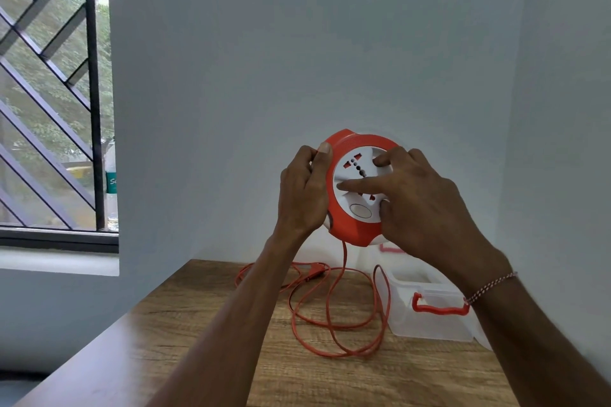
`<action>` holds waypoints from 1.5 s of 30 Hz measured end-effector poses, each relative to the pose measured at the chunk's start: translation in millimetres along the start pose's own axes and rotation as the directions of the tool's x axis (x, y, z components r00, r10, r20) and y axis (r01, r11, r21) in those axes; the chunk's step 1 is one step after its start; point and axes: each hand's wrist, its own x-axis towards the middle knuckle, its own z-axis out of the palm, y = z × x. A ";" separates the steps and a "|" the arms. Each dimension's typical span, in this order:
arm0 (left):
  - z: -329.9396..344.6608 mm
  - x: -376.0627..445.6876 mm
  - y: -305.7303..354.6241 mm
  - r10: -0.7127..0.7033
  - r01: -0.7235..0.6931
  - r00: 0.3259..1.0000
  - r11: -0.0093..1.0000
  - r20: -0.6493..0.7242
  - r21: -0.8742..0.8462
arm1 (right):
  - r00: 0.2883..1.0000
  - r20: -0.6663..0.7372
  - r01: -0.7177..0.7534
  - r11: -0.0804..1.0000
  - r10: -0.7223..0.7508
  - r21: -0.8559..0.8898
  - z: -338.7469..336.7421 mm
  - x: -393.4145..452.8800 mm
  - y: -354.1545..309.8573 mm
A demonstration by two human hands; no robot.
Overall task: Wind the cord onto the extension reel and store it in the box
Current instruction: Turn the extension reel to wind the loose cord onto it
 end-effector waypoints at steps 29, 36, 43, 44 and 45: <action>-0.8 3.3 -1.3 0.022 -0.022 0.999 1.000 -0.031 0.006 | 0.993 -0.051 0.109 0.994 -0.108 0.017 6.6 5.4 8.1; -0.7 2.1 -0.5 0.026 -0.026 1.000 1.000 -0.011 0.015 | 0.995 -0.058 0.079 0.995 -0.083 -0.063 7.1 2.8 2.1; -2.0 1.2 1.0 0.045 -0.045 0.999 0.999 0.001 0.019 | 0.980 -0.197 0.024 1.000 -0.021 0.011 18.8 0.7 10.0; -1.6 1.3 0.7 0.044 -0.044 0.999 0.999 0.002 0.023 | 0.976 -0.218 0.012 1.000 -0.007 0.023 20.2 0.6 10.7; -1.6 1.4 0.7 0.046 -0.046 0.999 0.999 0.002 0.026 | 0.972 -0.236 -0.007 0.999 0.014 0.031 21.5 0.8 11.3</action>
